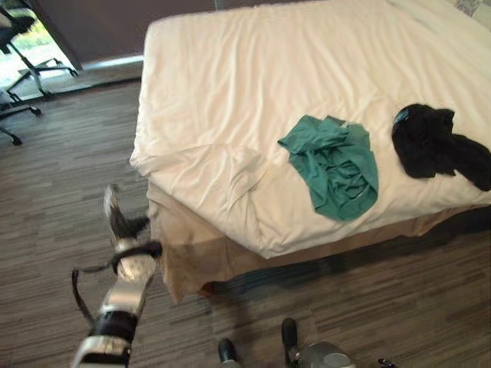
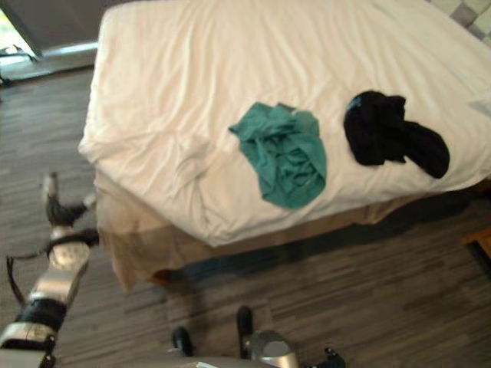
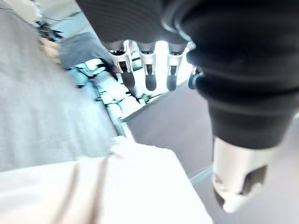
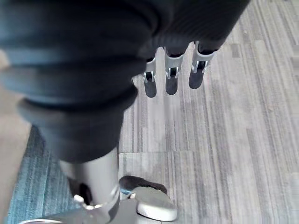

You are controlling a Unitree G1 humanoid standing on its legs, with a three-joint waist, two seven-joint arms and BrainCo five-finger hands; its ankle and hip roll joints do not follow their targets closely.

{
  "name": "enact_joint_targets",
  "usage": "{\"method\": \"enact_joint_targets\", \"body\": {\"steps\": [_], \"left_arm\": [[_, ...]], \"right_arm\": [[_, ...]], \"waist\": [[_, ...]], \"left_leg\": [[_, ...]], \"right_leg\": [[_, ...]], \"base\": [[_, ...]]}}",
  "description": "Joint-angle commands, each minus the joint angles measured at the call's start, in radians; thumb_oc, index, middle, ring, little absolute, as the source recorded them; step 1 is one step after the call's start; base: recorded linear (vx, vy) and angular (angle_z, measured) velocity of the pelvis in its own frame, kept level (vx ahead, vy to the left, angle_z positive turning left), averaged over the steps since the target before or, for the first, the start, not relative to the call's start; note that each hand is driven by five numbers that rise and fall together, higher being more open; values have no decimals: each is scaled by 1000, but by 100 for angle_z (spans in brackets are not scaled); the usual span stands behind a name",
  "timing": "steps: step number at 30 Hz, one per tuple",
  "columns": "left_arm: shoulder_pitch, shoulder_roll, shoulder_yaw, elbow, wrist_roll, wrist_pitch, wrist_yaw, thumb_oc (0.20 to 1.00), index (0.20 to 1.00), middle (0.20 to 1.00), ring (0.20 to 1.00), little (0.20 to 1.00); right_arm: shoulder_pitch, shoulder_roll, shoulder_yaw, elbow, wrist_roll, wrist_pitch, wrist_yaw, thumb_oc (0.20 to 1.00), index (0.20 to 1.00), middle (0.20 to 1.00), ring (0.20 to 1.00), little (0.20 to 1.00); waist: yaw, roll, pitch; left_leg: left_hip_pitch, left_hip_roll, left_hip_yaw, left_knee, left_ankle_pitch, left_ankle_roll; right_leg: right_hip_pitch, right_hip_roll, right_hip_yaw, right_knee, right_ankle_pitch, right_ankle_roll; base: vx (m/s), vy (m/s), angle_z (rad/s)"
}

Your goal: Tidy up the quilt and then pick up the clothes from the bed and put them into the laundry hamper.

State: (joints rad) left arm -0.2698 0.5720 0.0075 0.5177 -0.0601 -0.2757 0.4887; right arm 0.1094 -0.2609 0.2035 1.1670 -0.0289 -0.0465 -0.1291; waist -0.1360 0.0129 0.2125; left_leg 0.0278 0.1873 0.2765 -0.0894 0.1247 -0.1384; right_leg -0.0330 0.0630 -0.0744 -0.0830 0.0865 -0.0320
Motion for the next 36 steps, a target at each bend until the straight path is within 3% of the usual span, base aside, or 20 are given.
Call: {"method": "enact_joint_targets", "body": {"steps": [1,6,9,11,13,14,15,16,20,24,25,26,27,33,34,35,36], "left_arm": [[-99,102,24,-66,66,-38,61,1000,1000,1000,1000,1000],[-384,237,-162,-20,208,32,7,1000,1000,1000,1000,1000],[-699,339,-497,183,438,106,-41,1000,1000,1000,1000,1000],[-773,354,-662,268,566,121,-81,1000,1000,1000,1000,1000],[-805,338,-761,349,638,135,-148,250,250,250,250,250],[-796,301,-791,413,656,147,-207,200,200,200,200,200],[-798,299,-793,415,656,146,-207,200,200,200,200,200],[-724,216,-794,561,695,153,-314,200,200,200,200,200],[-607,168,-727,646,683,168,-340,200,200,200,200,200],[-302,175,-512,674,621,186,-329,200,200,200,200,200],[-141,181,-377,640,555,183,-311,1000,1000,1000,1000,1000],[-138,181,-375,638,556,184,-311,1000,1000,1000,1000,1000],[-12,166,-272,666,509,184,-301,1000,1000,1000,1000,1000],[200,85,-132,705,473,192,-295,1000,1000,1000,1000,1000],[217,70,-123,707,463,193,-290,1000,1000,1000,1000,1000],[248,35,-116,703,441,191,-283,1000,1000,1000,1000,1000],[250,21,-125,701,433,187,-282,1000,1000,1000,1000,1000]], "right_arm": [[-3,18,19,23,23,-9,-1,1000,1000,1000,1000,1000],[-42,-10,49,23,11,-7,11,1000,1000,1000,1000,1000],[-88,-33,106,-39,35,-28,20,1000,1000,1000,1000,1000],[-86,-43,137,-80,42,-44,27,1000,1000,1000,1000,1000],[-89,-48,151,-101,41,-48,25,1000,1000,1000,1000,1000],[-96,-49,155,-98,45,-41,26,1000,1000,1000,1000,1000],[-96,-49,154,-98,45,-41,26,1000,1000,1000,1000,1000],[-106,-61,160,-123,43,-26,37,1000,1000,1000,1000,1000],[-106,-83,155,-175,33,-20,43,1000,1000,1000,1000,1000],[-112,-130,123,-346,-6,-13,34,1000,1000,1000,1000,1000],[-79,-176,67,-571,18,-31,47,1000,1000,1000,1000,1000],[-78,-177,68,-573,18,-30,47,1000,1000,1000,1000,1000],[-51,-219,39,-733,38,-64,68,1000,1000,1000,1000,1000],[-158,-295,30,-985,27,-155,53,1000,1000,1000,1000,1000],[-210,-303,48,-1003,10,-164,42,752,752,752,752,752],[-358,-314,99,-1073,-22,-175,24,200,200,200,200,200],[-423,-307,125,-1075,-23,-173,20,200,200,200,200,200]], "waist": [[-17,-41,44],[-58,-38,78],[-100,-41,120],[-111,-44,130],[-117,-42,134],[-120,-40,137],[-119,-40,137],[-125,-39,133],[-124,-37,117],[-109,-26,85],[-101,-24,77],[-101,-23,75],[-90,-21,69],[-37,-12,61],[-22,-13,62],[14,-15,68],[25,-17,73]], "left_leg": [[0,-26,31,2,-46,0],[-51,-25,55,2,-35,2],[-120,-19,82,4,-15,6],[-134,-15,94,10,-15,7],[-135,-14,104,15,-17,9],[-133,-14,106,17,-18,10],[-133,-14,107,17,-18,10],[-109,-14,112,14,-26,11],[-77,-12,117,7,-32,9],[-37,-11,119,2,-41,7],[-16,-11,117,2,-48,5],[-19,-10,118,2,-46,5],[-3,-11,117,2,-50,4],[10,-14,104,2,-51,6],[11,-17,97,2,-53,7],[3,-18,84,2,-48,8],[-1,-18,78,2,-47,9]], "right_leg": [[48,-185,34,-3,-67,170],[-42,-188,62,11,-41,183],[-156,-184,89,57,-27,193],[-187,-181,100,73,-24,198],[-194,-180,105,75,-21,201],[-194,-180,107,75,-20,202],[-194,-180,107,75,-20,202],[-172,-178,110,66,-23,203],[-144,-177,113,57,-26,198],[-101,-172,114,46,-35,188],[-78,-172,112,43,-40,186],[-81,-170,113,43,-37,185],[-61,-171,109,39,-42,184],[-26,-174,90,30,-50,177],[-19,-177,84,28,-53,178],[-16,-179,69,25,-53,175],[-16,-180,64,23,-53,174]], "base": [[-49,25,-3],[-93,28,-11],[-166,47,-33],[-74,47,-40],[-29,40,-30],[-10,21,-25],[22,26,-31],[30,18,-27],[55,15,-8],[83,19,-12],[75,22,-6],[83,32,-9],[30,9,-3],[27,5,11],[-28,-19,29],[-45,-20,33],[-52,-26,28]]}}
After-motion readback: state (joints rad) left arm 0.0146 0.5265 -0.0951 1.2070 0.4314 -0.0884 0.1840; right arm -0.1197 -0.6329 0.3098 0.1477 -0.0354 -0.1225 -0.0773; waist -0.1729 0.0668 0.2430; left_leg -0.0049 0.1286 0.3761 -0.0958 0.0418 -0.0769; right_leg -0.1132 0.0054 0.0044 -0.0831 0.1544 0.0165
